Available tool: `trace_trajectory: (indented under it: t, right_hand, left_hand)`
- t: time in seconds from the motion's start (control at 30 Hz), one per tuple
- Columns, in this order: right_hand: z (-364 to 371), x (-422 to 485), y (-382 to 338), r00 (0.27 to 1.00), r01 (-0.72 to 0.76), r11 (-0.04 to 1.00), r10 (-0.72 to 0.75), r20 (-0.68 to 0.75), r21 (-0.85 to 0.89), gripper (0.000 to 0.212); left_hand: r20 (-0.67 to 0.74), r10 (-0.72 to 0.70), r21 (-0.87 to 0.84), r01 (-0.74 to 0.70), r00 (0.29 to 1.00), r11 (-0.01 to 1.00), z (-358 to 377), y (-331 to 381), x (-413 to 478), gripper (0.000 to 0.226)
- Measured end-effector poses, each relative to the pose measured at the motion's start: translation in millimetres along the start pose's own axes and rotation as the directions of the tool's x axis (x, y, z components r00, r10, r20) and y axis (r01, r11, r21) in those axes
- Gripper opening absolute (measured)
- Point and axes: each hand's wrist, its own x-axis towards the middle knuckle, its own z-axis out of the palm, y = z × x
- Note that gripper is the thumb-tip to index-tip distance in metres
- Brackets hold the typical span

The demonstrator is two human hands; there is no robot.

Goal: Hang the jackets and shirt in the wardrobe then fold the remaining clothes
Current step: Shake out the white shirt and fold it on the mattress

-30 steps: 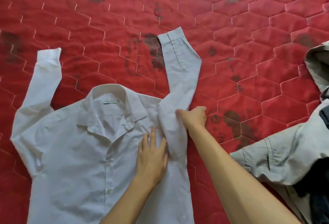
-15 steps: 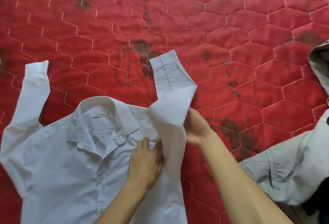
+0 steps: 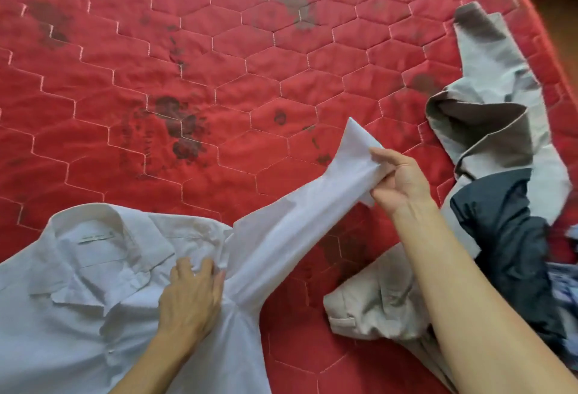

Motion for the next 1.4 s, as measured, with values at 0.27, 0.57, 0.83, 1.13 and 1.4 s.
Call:
trace_trajectory:
  t: [0.27, 0.57, 0.83, 1.13, 1.4]
  right_hand:
    - [-81, -49, -33, 0.954, 0.296, 0.892, -0.257, -0.156, 0.340, 0.012]
    - [-94, -88, -26, 0.901, 0.394, 0.879, -0.427, 0.076, 0.270, 0.053]
    - [10, -158, 82, 0.813, 0.580, 0.809, -0.565, 0.140, -0.098, 0.025]
    - [101, -205, 354, 0.753, 0.652, 0.404, -0.444, 0.486, -0.641, 0.052]
    - [129, -226, 512, 0.681, 0.725, 0.051, -0.201, 0.704, -0.687, 0.044]
  left_hand:
    - [-0.144, -0.027, 0.022, 0.031, 0.989, 0.999, 19, 12, -14, 0.051]
    - [-0.109, 0.021, -0.229, -0.046, 0.994, 0.972, 21, 21, -67, 0.068]
    - [-0.034, -0.072, -0.747, 0.022, 0.997, 0.664, -11, -14, -100, 0.046]
    - [0.513, -0.082, -0.831, 0.471, 0.854, -0.295, -78, -173, -99, 0.062]
    - [0.499, -0.182, -0.860, 0.456, 0.848, -0.230, -55, -320, -102, 0.028]
